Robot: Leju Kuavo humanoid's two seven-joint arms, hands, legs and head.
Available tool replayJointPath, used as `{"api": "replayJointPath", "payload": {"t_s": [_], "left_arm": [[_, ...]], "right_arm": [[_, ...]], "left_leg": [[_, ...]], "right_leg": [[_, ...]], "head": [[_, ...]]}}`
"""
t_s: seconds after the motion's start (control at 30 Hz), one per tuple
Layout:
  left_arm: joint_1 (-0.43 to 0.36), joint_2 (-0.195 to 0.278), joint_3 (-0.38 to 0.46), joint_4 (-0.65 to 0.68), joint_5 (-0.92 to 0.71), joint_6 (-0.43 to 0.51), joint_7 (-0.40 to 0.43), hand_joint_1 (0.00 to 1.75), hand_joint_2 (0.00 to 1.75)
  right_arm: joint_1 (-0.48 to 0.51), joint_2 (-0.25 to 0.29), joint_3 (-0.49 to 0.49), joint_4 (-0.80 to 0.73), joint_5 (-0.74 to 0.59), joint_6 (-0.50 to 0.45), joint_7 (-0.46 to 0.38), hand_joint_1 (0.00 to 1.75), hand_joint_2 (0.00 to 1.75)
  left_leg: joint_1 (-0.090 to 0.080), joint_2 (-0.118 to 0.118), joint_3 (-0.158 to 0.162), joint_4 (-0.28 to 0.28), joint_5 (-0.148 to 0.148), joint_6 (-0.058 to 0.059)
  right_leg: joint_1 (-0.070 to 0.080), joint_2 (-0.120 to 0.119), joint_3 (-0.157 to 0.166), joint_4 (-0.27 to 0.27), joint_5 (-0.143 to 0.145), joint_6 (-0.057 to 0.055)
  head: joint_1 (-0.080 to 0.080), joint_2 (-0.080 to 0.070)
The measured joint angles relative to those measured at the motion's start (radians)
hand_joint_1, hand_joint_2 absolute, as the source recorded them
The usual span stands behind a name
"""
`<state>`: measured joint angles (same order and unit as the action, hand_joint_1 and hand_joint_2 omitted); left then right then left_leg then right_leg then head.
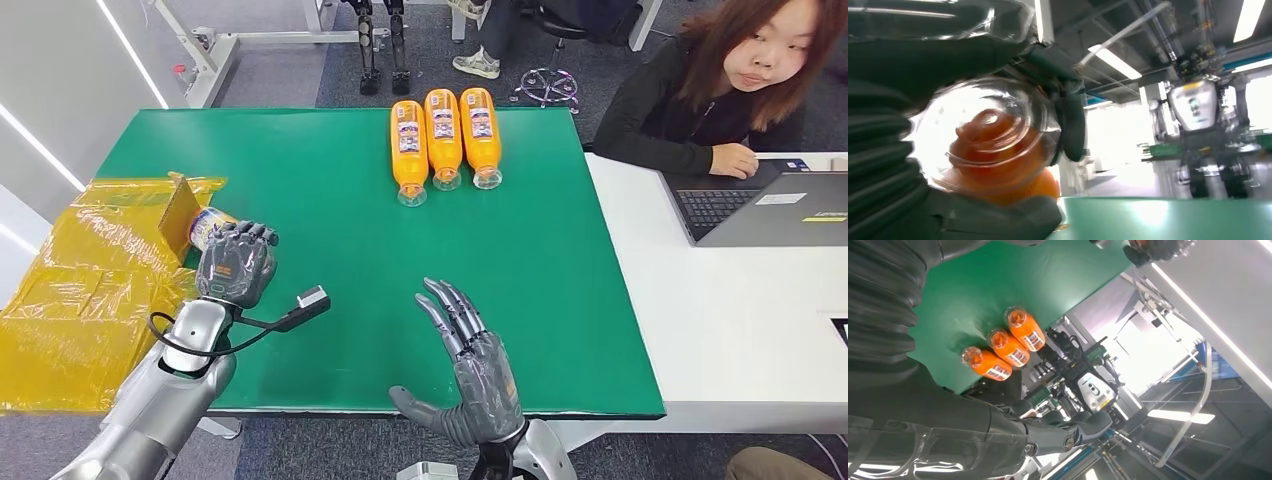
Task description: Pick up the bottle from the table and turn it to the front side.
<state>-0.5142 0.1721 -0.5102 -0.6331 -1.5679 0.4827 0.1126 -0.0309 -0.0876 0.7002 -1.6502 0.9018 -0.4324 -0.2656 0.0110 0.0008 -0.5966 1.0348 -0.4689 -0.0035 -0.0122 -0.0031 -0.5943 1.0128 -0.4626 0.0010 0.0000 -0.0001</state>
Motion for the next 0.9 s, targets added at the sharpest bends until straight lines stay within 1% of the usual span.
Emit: {"api": "replayJointPath", "payload": {"t_s": [0.1,0.13,0.23,0.27,0.4,0.6,0.73,0.9], "left_arm": [[-0.034,0.0,-0.018,0.083,0.001,-0.015,0.009,1.75,1.75],[-0.047,0.001,-0.023,0.106,0.002,-0.021,0.012,1.71,1.75],[-0.077,0.009,-0.033,0.164,0.013,-0.032,0.014,0.4,1.75],[-0.081,0.014,-0.034,0.179,0.017,-0.035,0.015,0.0,1.75],[-0.07,0.031,-0.034,0.225,0.023,-0.038,0.03,0.0,1.75],[-0.042,0.061,-0.013,0.258,0.027,-0.028,0.045,0.0,1.75],[-0.03,0.069,0.007,0.262,0.025,-0.014,0.032,0.0,1.75],[-0.028,0.069,0.027,0.26,0.007,0.035,0.028,0.0,1.75]], "right_arm": [[0.009,0.0,-0.005,-0.007,-0.001,0.0,0.0,0.0,1.75],[0.013,0.0,-0.006,-0.009,-0.001,0.0,-0.001,0.0,1.75],[0.026,0.0,-0.01,-0.016,-0.003,-0.002,-0.006,0.0,1.75],[0.031,0.0,-0.011,-0.018,-0.004,-0.003,-0.009,0.0,1.75],[0.046,0.0,-0.013,-0.021,-0.014,-0.003,-0.024,0.0,1.75],[0.049,-0.001,-0.018,-0.02,-0.032,-0.004,-0.046,0.0,1.75],[0.049,-0.002,-0.021,-0.015,-0.04,-0.011,-0.056,0.0,1.75],[0.048,-0.002,-0.022,-0.008,-0.04,-0.024,-0.059,0.0,1.75]], "left_leg": [[0.0,0.0,0.0,0.0,0.0,0.0],[0.0,0.001,0.001,0.0,0.0,0.0],[0.0,0.005,0.005,-0.001,-0.001,-0.002],[0.0,0.008,0.006,-0.002,-0.002,-0.003],[0.001,0.015,0.009,-0.003,-0.002,-0.005],[0.001,0.011,0.007,-0.004,0.001,-0.008],[0.001,0.009,0.005,-0.004,0.001,-0.008],[0.0,0.008,0.004,-0.003,0.001,-0.008]], "right_leg": [[0.0,0.0,0.0,0.0,0.0,0.0],[0.0,0.001,0.001,0.0,0.0,0.0],[0.0,0.005,0.002,0.0,0.001,-0.001],[0.0,0.008,0.003,0.0,0.001,-0.002],[0.0,0.014,0.0,0.002,0.003,-0.005],[0.0,0.011,-0.002,0.004,0.002,-0.006],[0.0,0.01,-0.002,0.004,0.002,-0.007],[0.0,0.009,-0.003,0.003,0.002,-0.007]], "head": [[0.0,0.0],[0.0,0.0],[0.0,0.0],[0.0,0.0],[0.0,0.0],[0.0,0.0],[0.0,0.0],[0.0,0.0]]}}
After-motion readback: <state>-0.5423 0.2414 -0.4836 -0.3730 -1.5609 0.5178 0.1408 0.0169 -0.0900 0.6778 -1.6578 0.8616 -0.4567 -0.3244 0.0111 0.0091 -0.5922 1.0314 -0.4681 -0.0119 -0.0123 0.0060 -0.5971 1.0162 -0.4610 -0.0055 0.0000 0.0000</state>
